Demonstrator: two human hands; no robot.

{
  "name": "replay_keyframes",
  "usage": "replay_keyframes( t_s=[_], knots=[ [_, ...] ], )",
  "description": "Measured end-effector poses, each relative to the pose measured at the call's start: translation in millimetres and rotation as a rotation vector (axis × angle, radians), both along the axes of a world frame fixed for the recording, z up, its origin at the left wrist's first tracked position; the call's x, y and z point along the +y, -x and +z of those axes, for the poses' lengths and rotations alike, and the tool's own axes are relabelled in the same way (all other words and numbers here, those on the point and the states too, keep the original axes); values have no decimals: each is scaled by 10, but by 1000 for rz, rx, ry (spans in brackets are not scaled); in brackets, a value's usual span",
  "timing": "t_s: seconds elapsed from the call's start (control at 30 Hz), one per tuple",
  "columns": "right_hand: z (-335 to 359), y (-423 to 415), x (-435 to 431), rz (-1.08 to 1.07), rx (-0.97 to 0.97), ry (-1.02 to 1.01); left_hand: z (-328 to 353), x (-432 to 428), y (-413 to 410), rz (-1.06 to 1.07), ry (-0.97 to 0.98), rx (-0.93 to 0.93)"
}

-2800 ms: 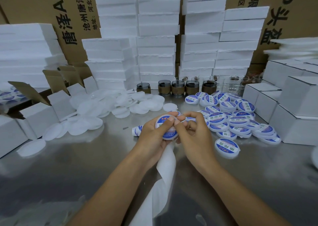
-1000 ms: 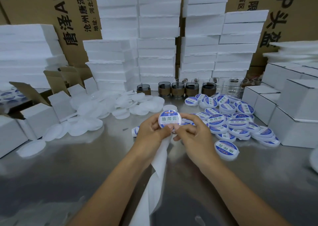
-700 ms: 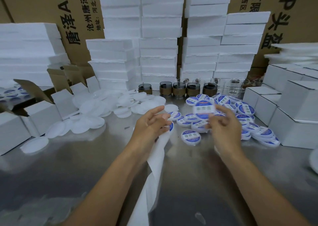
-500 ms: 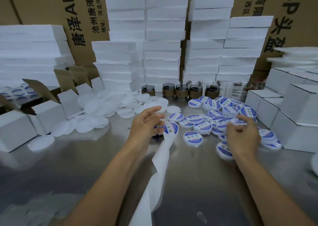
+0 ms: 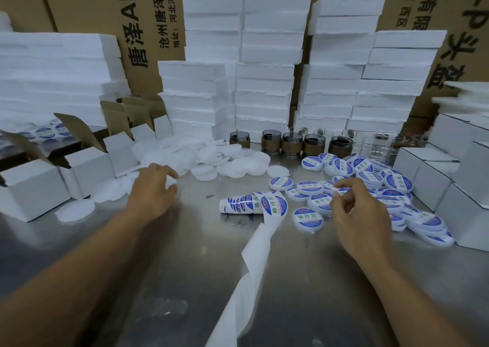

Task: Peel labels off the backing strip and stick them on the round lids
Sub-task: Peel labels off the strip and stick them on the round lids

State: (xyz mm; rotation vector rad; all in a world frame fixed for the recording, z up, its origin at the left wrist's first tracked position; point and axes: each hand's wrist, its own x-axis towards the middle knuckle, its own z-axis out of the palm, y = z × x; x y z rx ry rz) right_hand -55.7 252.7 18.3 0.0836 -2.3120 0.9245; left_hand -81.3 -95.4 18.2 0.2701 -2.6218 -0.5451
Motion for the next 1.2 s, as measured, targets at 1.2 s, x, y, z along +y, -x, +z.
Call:
replay_keyframes(
  t_s=[1.2],
  knots=[
    [184,-203,-425,542,-337,739,269,1564,-370,-491,-1094,53]
  ],
)
